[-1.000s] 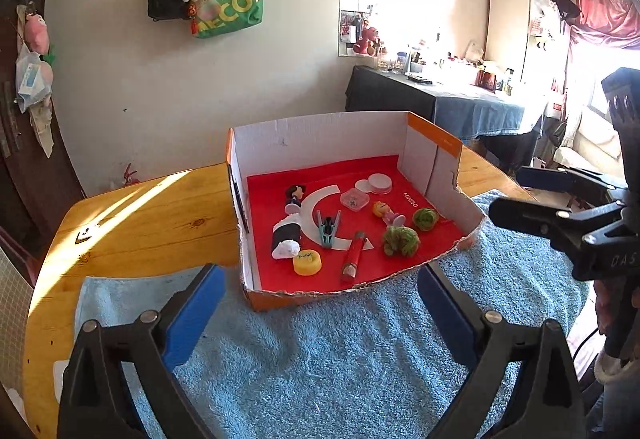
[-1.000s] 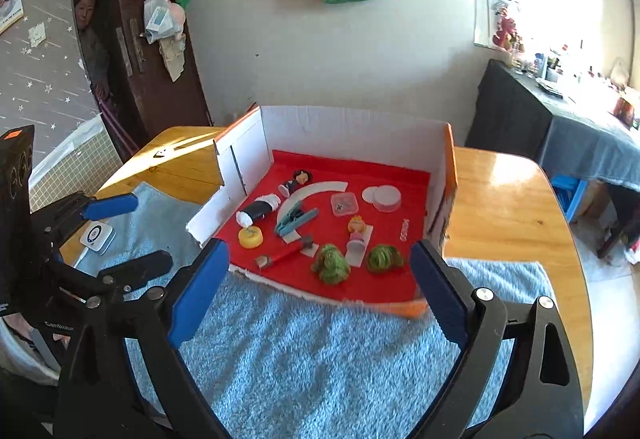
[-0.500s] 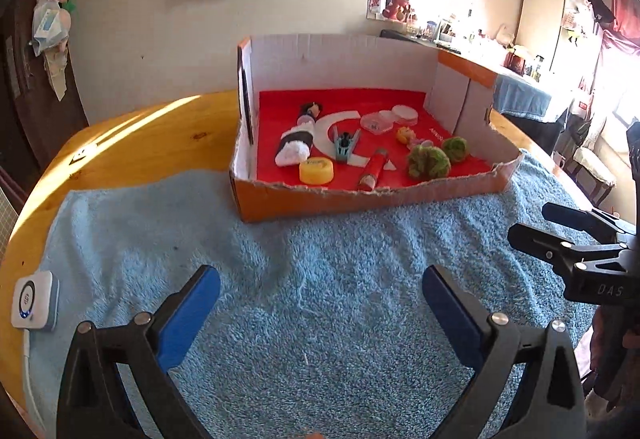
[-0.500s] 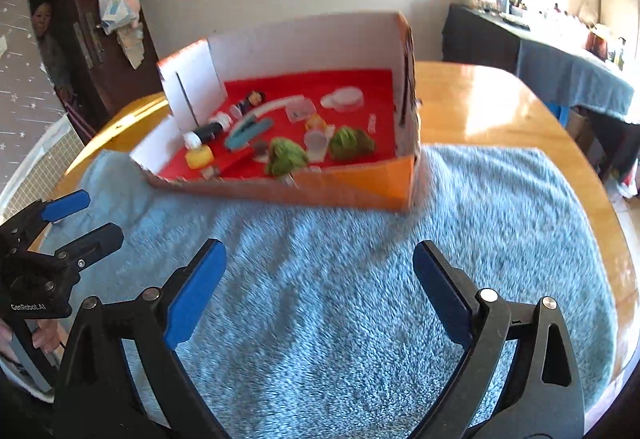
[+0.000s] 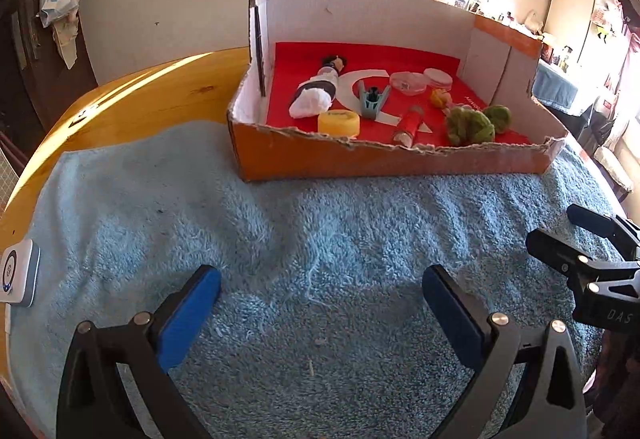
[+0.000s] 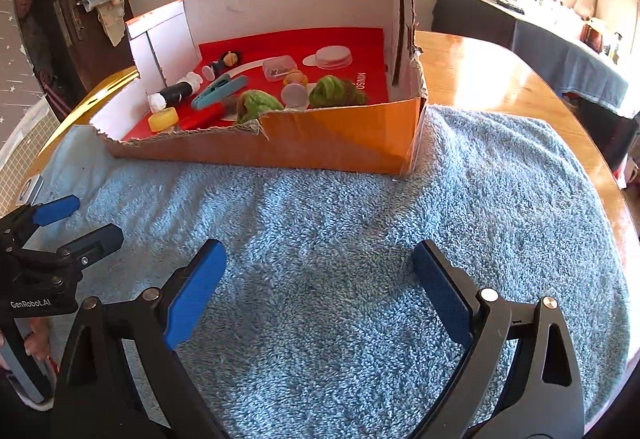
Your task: Organize objects
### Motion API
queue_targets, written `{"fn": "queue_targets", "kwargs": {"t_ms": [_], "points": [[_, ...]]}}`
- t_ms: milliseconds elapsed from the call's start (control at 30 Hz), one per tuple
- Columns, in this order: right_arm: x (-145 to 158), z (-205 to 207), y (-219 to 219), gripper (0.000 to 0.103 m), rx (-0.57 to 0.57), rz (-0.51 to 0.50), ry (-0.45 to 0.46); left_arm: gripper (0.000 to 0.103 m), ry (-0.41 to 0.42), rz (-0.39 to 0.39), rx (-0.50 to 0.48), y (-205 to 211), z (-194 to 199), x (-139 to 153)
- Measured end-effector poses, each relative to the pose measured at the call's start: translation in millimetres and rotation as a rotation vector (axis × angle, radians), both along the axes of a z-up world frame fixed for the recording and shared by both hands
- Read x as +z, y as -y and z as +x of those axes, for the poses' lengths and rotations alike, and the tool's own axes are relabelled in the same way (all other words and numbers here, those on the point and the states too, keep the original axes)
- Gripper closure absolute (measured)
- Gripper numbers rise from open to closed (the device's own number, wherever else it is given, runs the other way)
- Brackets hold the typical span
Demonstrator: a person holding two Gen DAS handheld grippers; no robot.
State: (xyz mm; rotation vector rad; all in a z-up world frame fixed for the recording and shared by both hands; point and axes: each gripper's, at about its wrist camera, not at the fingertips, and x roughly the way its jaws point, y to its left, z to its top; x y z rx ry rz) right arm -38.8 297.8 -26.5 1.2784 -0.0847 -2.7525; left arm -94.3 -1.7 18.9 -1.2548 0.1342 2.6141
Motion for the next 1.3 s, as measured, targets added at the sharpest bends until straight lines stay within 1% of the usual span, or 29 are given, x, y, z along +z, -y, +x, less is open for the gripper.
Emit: {"fn": "queue_targets", "kwargs": {"t_ms": [200,533,1300], "points": [[-2.7,-1.2,7.6,0.003,0.003,0.067,0.009,0.000,-0.003,-0.024,0.015,-2.6,-1.3,-1.1],[-2.6,-3.4,3.9,0.003,-0.022,0.059,0.010,0.000,-0.004,-0.025,0.029,-2.2,-1.4,-2.2],[-3.6,-3.0,4.5,0.002,-0.020,0.067,0.011,0.000,-0.004,-0.025,0.027,-2.8,-1.6,-2.5]]}}
